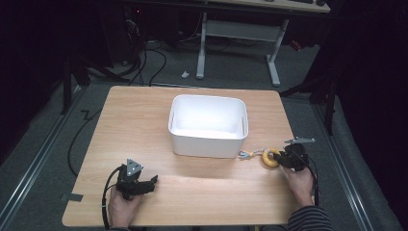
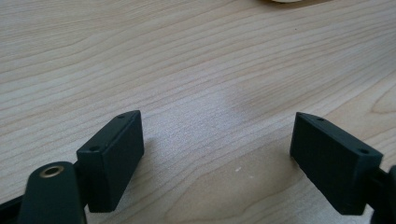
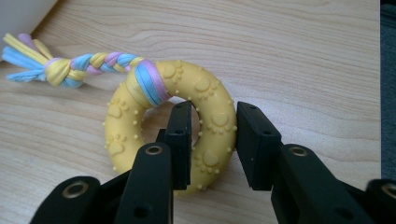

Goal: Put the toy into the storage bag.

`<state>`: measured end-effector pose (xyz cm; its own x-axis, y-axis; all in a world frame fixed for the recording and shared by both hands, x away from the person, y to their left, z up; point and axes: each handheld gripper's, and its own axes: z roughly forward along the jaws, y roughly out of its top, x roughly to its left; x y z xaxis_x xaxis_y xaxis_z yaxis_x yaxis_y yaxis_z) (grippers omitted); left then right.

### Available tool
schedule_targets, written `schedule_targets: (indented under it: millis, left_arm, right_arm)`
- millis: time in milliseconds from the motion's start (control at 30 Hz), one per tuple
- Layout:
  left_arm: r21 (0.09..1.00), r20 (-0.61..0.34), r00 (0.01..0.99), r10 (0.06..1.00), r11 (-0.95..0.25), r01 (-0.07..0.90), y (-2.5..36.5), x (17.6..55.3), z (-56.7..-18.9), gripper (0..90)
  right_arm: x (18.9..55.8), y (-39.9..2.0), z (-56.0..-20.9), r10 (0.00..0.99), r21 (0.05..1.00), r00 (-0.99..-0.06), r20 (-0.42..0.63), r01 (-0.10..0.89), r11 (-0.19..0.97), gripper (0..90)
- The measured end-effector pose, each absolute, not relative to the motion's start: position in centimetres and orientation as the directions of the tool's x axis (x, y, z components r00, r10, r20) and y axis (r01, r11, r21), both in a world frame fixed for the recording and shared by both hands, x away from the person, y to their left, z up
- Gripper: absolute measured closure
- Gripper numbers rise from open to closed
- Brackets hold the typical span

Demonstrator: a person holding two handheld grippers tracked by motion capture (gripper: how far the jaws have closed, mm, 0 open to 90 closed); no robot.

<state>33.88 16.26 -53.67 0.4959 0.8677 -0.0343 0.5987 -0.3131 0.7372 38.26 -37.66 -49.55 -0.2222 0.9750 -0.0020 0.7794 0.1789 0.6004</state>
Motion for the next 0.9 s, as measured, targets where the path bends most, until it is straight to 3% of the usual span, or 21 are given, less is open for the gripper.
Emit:
schedule_targets:
  millis: [900]
  left_arm:
    - [0.735,-0.018,0.502,0.864,-0.329,0.593,16.2,33.9,-53.7,17.9]
  right_arm:
    - [36.9,-37.5,-45.2,0.965,0.635,-0.263,-0.01,0.744,0.209,68.7]
